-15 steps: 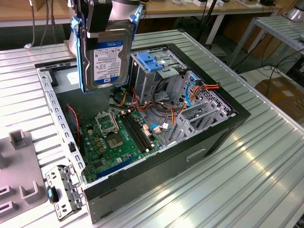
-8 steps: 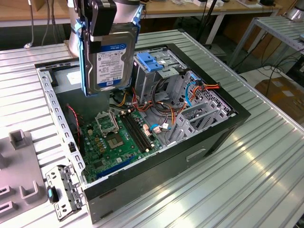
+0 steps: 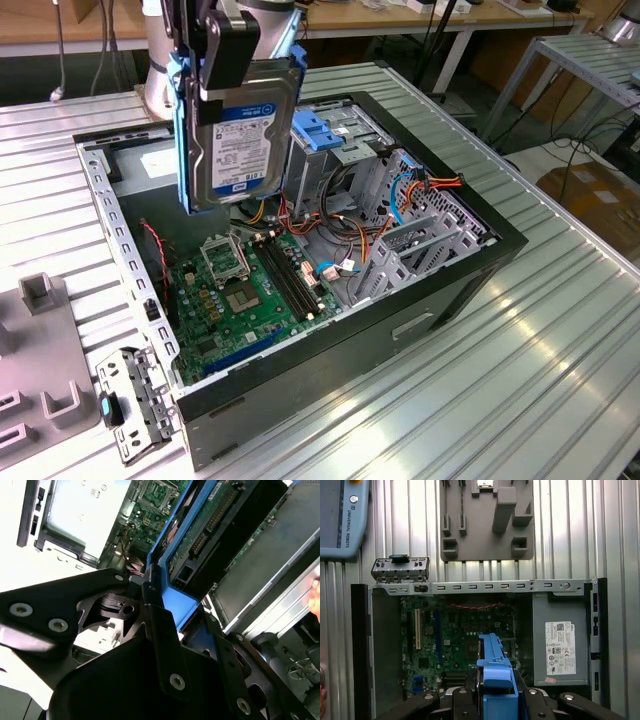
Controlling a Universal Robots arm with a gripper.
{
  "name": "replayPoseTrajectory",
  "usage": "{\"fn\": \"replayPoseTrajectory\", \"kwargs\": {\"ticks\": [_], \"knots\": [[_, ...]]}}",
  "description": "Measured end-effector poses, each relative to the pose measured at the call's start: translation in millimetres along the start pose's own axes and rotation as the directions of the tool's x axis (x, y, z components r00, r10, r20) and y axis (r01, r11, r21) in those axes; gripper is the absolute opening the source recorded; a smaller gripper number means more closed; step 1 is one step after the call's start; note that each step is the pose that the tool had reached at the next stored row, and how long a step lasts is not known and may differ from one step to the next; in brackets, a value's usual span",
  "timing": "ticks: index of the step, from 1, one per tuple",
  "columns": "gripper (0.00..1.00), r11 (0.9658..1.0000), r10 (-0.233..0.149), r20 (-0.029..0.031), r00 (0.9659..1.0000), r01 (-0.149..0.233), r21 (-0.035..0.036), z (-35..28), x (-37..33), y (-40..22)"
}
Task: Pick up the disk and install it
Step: 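Insert the disk into the insertion slot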
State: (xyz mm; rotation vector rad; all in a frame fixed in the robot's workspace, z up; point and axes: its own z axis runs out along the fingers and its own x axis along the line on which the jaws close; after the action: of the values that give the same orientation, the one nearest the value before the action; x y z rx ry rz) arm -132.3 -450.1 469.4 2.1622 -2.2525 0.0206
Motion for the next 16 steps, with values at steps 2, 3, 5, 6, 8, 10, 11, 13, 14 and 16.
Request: {"fn": "replayPoseTrajectory", "kwargs": {"ticks": [2, 3, 5, 6, 8, 10, 11, 13, 14, 16], "knots": [[0.37, 1.0, 0.0, 0.0002, 1.0, 0.0, 0.0001, 0.5, 7.5, -0.5], [0.37, 1.0, 0.0, 0.0001, 1.0, 0.0, 0.0, 0.6, 10.6, -0.8], [0.37, 1.0, 0.0, 0.0001, 1.0, 0.0, 0.0001, 0.9, 15.9, -1.2], [0.37, 1.0, 0.0, -0.0001, 1.0, 0.0, 0.0001, 1.1, 20.9, -1.5], [0.37, 1.0, 0.0, -0.0002, 1.0, 0.0, 0.0002, 1.4, 28.1, -2.8], [0.37, 1.0, 0.0, -0.0003, 1.0, 0.0, 0.0001, 1.5, 30.5, -8.6], [0.37, 1.0, 0.0, -0.0003, 1.0, 0.0, 0.0001, 1.5, 31.0, -13.9], [0.37, 1.0, 0.0, -0.0003, 1.0, 0.0, 0.0001, 1.4, 30.9, -26.6], [0.37, 1.0, 0.0, -0.0003, 1.0, 0.0, 0.0001, 1.4, 30.7, -30.8], [0.37, 1.0, 0.0, -0.0003, 1.0, 0.0, 0.0, 1.4, 30.4, -39.3]]}}
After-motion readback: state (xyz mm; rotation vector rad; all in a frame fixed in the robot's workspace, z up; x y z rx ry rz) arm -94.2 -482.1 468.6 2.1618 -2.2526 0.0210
